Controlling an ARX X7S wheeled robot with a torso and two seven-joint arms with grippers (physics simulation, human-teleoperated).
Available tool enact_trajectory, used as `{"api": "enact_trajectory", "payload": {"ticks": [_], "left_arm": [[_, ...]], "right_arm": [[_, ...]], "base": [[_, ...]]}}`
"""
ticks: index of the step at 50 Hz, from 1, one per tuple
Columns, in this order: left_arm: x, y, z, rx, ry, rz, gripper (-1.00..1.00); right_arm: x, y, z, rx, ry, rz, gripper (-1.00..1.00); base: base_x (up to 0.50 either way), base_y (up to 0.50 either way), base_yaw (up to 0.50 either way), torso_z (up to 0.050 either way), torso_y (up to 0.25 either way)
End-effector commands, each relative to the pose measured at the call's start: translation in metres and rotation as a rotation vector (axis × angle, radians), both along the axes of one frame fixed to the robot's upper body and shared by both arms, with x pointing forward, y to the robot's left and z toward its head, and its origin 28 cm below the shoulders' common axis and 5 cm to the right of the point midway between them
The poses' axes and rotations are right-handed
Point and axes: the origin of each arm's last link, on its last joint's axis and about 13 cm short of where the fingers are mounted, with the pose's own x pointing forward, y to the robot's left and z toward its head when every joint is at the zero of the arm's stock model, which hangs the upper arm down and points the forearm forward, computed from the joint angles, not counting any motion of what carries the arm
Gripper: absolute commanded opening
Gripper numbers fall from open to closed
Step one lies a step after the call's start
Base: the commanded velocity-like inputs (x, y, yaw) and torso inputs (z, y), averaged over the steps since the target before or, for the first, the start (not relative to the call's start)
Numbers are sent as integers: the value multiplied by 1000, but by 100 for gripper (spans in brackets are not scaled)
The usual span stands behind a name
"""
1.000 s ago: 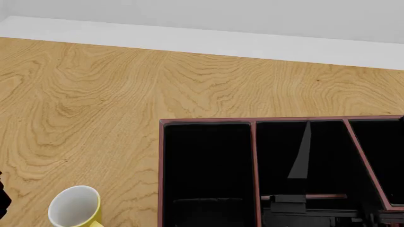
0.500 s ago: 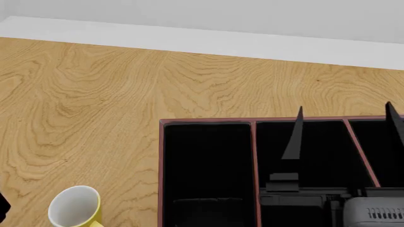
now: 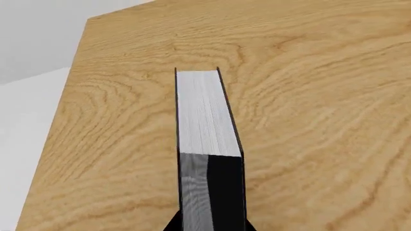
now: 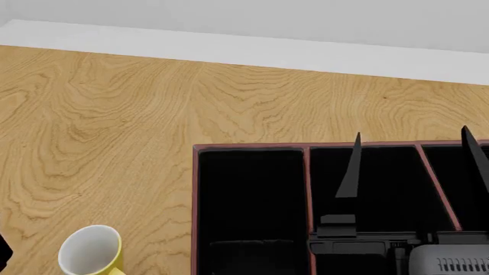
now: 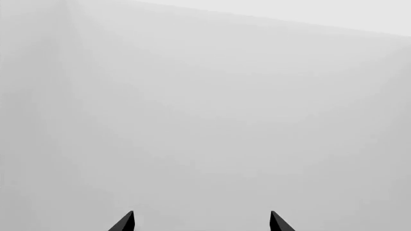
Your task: Pick up the book and place it in the back compartment of the caddy.
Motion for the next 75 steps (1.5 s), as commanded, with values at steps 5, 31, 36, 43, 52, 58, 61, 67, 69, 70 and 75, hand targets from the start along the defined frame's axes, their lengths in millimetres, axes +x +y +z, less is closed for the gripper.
{"api": "enact_trajectory", "payload": {"ticks": [5,31,36,43,52,58,61,67,69,70,75], "left_arm": [[0,-7,6,-16,-20,-11,-100],[0,-13,101,160,-309,-247,-100],[-2,-19,118,152,-374,-308,-100],[-4,-28,149,183,-491,-424,-100],[-6,-37,172,234,-576,-554,-100],[-15,-50,202,224,-655,-656,-100],[-17,-54,216,213,-697,-723,-100],[-22,-65,235,179,-775,-837,-100],[-23,-67,240,186,-793,-862,-100],[-24,-67,241,185,-794,-864,-100],[-29,-74,250,193,-826,-946,-100]], "right_arm": [[-5,-2,2,-15,-7,-20,100],[-15,-2,6,-16,-22,-19,100],[-17,-3,7,-16,-23,-18,100],[-23,-3,8,-15,-27,-21,100],[-33,-3,8,-14,-31,-20,100],[-42,-3,9,-23,-33,-36,100],[-47,-2,9,-21,-33,-36,100],[-62,1,10,-24,-38,-31,100],[-66,1,10,-23,-40,-32,100],[-66,1,10,-22,-40,-33,100],[-72,1,11,-23,-41,-32,100]], "base": [[0,0,1,0,0],[0,0,0,0,0],[0,0,0,0,0],[0,0,0,0,1],[0,0,0,0,2],[0,0,0,0,2],[0,0,0,0,0],[0,0,0,0,2],[0,0,0,0,0],[0,0,0,0,0],[0,0,0,0,2]]}}
